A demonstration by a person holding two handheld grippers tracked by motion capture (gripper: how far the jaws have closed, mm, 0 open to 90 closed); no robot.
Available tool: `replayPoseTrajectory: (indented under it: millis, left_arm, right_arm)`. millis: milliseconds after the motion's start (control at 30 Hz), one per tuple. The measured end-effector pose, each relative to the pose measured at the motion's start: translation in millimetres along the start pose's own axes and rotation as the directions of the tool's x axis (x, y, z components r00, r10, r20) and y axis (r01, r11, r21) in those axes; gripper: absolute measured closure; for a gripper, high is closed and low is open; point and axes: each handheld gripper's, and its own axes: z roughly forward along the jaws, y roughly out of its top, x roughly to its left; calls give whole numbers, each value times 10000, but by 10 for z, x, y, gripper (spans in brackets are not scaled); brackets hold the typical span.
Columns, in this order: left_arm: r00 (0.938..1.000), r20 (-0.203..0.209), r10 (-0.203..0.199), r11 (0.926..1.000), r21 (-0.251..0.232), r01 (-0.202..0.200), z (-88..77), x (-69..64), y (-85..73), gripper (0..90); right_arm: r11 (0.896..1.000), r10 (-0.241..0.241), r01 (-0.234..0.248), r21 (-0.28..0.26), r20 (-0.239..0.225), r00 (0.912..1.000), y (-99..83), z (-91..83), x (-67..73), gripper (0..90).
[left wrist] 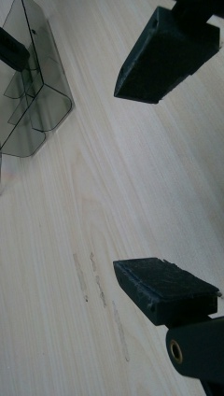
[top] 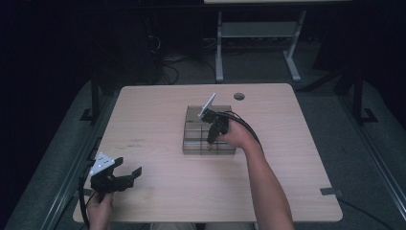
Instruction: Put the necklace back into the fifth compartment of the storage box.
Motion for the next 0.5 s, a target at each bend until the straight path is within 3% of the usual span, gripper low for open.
replayPoseTrajectory:
  millis: [500]
  left_arm:
    - [10000, 1, 83, 10000, 41, -83, 11, -15, -1, 141]
  right_arm:
    - [9976, 35, -50, -692, -212, 9998, -233, -247, -25, 697]
